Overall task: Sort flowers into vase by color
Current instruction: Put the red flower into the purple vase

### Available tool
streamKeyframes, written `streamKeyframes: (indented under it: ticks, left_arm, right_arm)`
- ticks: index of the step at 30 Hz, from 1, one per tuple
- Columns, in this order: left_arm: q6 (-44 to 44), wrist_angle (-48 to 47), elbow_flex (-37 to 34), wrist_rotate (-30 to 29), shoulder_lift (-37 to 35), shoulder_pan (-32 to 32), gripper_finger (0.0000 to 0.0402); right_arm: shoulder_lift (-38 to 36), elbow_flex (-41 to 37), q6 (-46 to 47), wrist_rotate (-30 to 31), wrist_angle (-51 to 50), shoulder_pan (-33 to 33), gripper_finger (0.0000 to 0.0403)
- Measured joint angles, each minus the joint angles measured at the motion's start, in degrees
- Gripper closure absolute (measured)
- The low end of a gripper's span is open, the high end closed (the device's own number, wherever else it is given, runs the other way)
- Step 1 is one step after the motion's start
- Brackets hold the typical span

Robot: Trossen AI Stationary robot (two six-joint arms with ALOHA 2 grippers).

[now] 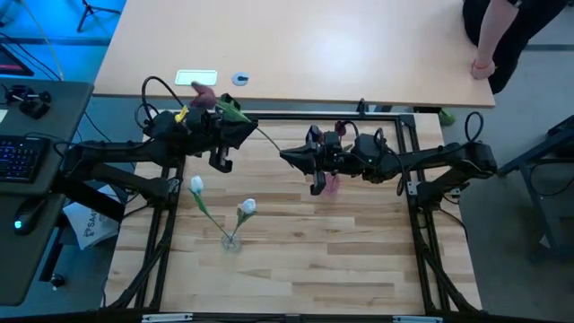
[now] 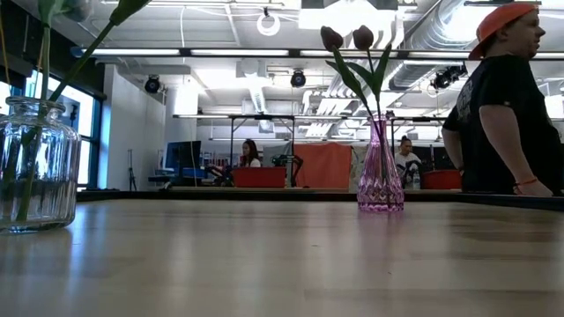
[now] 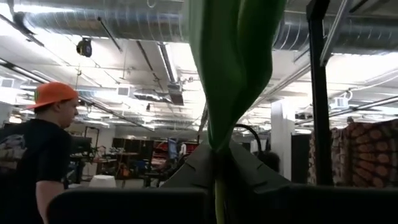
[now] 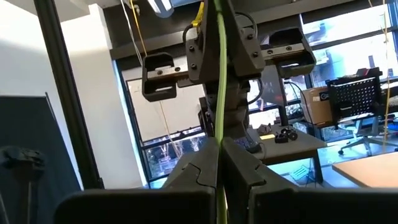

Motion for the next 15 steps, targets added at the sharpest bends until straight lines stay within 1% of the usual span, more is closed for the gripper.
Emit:
streamKeyframes:
  ticks: [4,7,10,12,15]
  left_arm:
    - [-1.5,-1.0,0.0,0.4,-0.5,0.8,0.0397]
    - [-2.6,-2.8,0.0,1.7,-1.4,1.5,0.0398]
    - [-3.2,-9.0,0.0,3.4,-3.5,2.4,0.0400]
    - [-3.2,-14.2,0.0,3.7,-5.3,3.0,0.0400]
    - [-3.2,-19.5,0.0,3.9,-7.8,3.7,0.0401]
  right_arm:
    - [0.0,0.0,1.9,-2.4,1.1,0.0,0.0398]
    - [0.0,0.0,5.3,-1.0,1.5,-0.1,0.0378]
    - [-0.5,0.0,6.4,-0.7,1.4,-0.4,0.0340]
    - [-1.1,0.0,6.5,-0.6,1.1,-0.4,0.0309]
    - [-2.5,0.0,6.2,-0.4,0.1,-0.4,0.0258]
